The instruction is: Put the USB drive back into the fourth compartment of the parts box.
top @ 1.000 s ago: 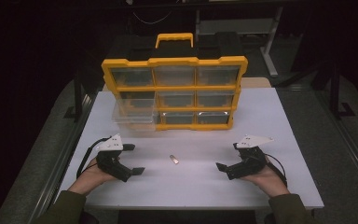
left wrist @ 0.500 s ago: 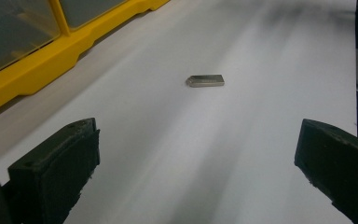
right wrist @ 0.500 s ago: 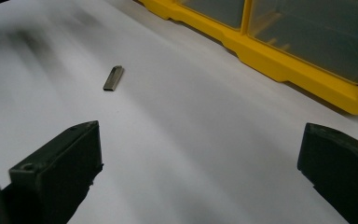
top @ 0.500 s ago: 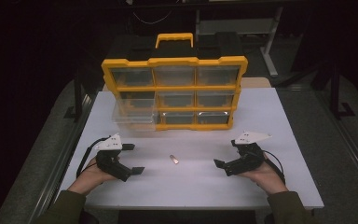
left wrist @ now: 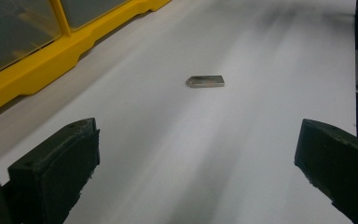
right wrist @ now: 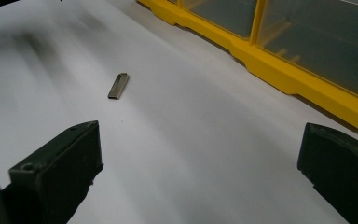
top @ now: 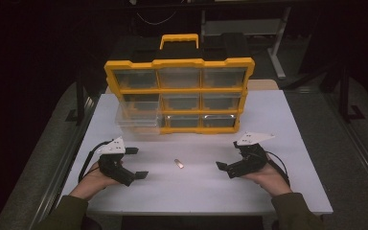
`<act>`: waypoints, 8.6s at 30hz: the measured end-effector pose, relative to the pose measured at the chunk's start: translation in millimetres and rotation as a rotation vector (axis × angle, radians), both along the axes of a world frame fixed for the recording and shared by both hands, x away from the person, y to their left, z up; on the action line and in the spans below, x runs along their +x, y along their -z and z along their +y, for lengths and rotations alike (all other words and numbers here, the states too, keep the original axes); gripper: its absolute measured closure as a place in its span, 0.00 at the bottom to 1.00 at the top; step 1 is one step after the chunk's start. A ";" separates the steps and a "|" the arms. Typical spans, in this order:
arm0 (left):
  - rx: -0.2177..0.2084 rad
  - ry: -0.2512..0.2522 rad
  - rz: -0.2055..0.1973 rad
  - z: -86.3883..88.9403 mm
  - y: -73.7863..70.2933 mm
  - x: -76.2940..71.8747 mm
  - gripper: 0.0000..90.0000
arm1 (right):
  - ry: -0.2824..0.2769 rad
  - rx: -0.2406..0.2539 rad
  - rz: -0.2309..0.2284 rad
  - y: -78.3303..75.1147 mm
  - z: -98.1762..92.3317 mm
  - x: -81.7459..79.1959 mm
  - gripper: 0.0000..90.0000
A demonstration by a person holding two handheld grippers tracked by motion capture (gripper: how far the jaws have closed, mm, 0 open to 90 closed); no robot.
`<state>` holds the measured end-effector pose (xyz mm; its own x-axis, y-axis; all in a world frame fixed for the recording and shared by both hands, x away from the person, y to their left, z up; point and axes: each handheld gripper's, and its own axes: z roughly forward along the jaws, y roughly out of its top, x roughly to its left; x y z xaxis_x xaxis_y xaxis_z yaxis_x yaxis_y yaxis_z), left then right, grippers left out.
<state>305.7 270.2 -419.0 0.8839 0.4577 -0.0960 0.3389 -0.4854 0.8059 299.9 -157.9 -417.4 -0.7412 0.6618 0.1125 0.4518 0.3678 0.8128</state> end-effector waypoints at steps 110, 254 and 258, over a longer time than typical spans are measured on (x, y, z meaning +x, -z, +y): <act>-0.019 0.008 0.001 -2.3 -0.6 -0.3 0.00 | -0.105 0.012 0.013 -14.0 52.7 34.7 0.00; -0.018 0.006 -0.026 -5.6 7.7 -6.2 0.00 | -0.275 -0.184 0.091 3.1 152.6 63.1 0.00; -0.023 0.004 -0.031 -4.8 8.2 -6.5 0.00 | -0.276 -0.192 0.105 5.2 153.1 62.1 0.00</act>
<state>299.2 265.4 -427.2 0.8886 0.4518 -0.0789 0.3113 -0.4679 0.8271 361.9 -4.8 -422.6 -0.8863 0.4542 0.0903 0.3910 0.6296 0.6714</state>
